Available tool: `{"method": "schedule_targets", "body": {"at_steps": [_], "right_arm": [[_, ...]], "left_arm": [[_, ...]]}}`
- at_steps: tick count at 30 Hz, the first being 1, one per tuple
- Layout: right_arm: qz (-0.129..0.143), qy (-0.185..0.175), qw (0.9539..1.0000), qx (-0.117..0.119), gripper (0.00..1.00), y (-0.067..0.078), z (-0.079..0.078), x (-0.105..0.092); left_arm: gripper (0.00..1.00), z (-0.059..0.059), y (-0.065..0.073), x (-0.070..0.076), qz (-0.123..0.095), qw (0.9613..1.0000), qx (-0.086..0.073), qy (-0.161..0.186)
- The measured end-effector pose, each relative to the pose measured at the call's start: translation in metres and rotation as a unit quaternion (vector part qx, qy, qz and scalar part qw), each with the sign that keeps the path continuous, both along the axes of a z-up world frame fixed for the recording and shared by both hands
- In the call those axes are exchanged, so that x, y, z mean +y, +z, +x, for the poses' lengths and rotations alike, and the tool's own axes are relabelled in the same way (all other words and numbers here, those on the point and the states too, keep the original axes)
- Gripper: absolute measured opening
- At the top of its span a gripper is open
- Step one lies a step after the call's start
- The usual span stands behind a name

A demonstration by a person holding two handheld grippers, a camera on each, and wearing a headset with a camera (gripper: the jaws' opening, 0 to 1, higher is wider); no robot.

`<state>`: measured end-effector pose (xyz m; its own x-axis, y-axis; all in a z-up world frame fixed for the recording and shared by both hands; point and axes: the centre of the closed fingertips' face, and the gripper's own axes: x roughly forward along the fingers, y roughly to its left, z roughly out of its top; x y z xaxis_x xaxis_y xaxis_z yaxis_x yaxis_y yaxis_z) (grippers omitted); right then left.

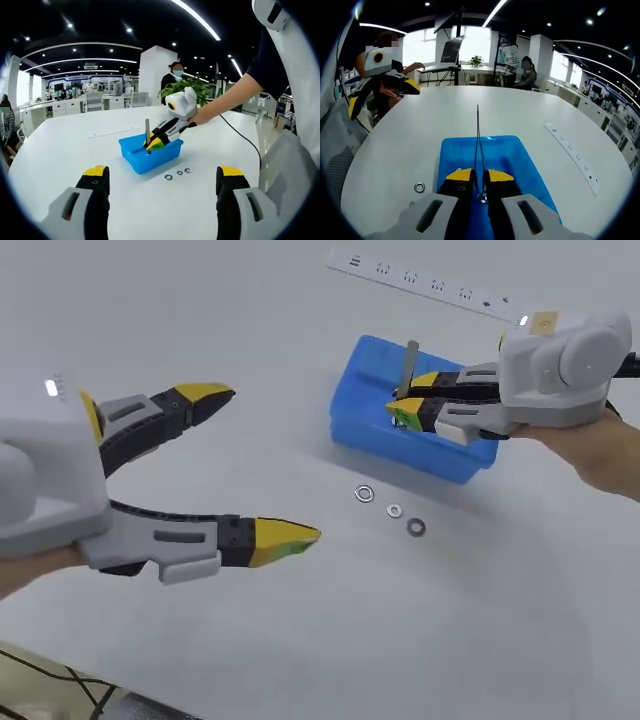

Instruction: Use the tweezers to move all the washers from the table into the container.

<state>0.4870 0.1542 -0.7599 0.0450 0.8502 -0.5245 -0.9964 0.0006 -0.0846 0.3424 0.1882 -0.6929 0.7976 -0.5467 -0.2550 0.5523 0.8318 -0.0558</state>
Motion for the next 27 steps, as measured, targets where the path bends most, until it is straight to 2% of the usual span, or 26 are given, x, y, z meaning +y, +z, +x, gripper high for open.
{"method": "schedule_targets", "body": {"at_steps": [8, 9, 12, 18, 20, 21, 22, 25, 27], "right_arm": [[0.02, -0.008, 0.9998, 0.002, 0.09, 0.013, 0.004, 0.003], [0.023, -0.01, 0.9997, -0.004, 0.09, 0.015, 0.006, 0.003], [0.033, -0.014, 0.9994, 0.003, 0.08, 0.021, 0.006, 0.003], [0.036, -0.008, 0.9993, 0.002, 0.08, 0.024, 0.002, -0.001], [0.035, -0.005, 0.9994, 0.001, 0.08, 0.025, 0.001, -0.003], [0.034, -0.004, 0.9994, 0.0, 0.08, 0.025, 0.0, -0.003], [0.034, -0.003, 0.9994, -0.001, 0.08, 0.026, 0.0, -0.004], [0.036, 0.004, 0.9993, -0.002, 0.08, 0.03, -0.004, -0.006], [0.037, 0.007, 0.9993, -0.003, 0.08, 0.032, -0.006, -0.007]], "left_arm": [[0.93, 0.001, 0.003, 0.001, 0.003, 1.0, 0.001, 0.0], [0.93, 0.002, 0.003, 0.001, 0.004, 1.0, 0.0, 0.0], [0.93, 0.005, 0.006, 0.001, 0.003, 1.0, -0.002, -0.001], [0.92, 0.02, 0.013, 0.003, 0.003, 0.9999, -0.008, -0.007], [0.91, 0.027, 0.018, 0.0, -0.002, 0.9997, -0.011, -0.022], [0.91, 0.028, 0.02, -0.009, -0.015, 0.9985, -0.004, -0.052], [0.9, 0.03, 0.022, -0.011, -0.016, 0.9978, -0.005, -0.064], [0.86, 0.043, 0.03, -0.02, -0.02, 0.9957, -0.016, -0.089], [0.85, 0.054, 0.036, -0.027, -0.014, 0.9945, -0.026, -0.1]]}}
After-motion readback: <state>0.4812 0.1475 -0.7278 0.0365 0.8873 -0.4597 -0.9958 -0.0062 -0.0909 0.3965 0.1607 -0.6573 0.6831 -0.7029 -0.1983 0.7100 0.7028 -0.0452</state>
